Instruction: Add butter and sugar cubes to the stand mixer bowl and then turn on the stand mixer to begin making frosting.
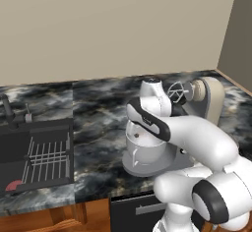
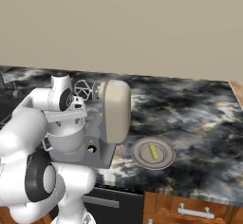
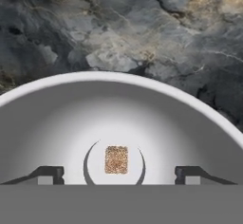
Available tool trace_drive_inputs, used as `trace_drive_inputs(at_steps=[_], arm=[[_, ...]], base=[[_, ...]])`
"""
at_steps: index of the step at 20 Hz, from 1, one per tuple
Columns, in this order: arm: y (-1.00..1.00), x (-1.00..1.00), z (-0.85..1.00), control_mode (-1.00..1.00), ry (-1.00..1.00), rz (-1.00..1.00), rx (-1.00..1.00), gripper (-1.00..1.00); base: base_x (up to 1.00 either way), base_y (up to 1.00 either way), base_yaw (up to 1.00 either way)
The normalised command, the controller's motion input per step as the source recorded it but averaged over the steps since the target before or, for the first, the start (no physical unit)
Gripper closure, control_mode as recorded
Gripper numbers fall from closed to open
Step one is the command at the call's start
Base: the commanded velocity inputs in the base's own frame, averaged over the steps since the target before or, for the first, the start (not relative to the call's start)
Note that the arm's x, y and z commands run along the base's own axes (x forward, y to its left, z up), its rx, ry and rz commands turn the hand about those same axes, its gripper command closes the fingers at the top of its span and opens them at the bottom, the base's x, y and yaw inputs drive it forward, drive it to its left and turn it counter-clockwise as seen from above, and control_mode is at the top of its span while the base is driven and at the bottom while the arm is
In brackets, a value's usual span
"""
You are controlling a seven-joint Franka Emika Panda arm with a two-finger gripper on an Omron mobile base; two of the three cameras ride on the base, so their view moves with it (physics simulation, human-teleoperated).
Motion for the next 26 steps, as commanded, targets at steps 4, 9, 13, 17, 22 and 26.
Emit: trace_drive_inputs(at_steps=[4,9,13,17,22,26], arm=[[0.00,-0.24,0.34,-1.00,0.00,-0.02,0.03,-1.00],[0.04,-0.31,0.45,-1.00,0.00,-0.03,0.05,-1.00],[0.04,-0.62,0.04,-1.00,0.00,-0.05,0.05,-1.00],[-0.02,-0.92,-0.14,-1.00,-0.04,0.00,0.02,-1.00],[-0.28,-0.91,0.15,-1.00,-0.16,0.00,0.06,-1.00],[-0.46,-0.86,0.06,-1.00,-0.08,0.00,0.08,-1.00]], base=[[0.00,0.00,0.00],[0.00,0.00,0.00],[0.00,0.00,0.00],[0.00,0.00,0.00],[0.00,0.00,0.00],[0.00,0.00,0.00]])
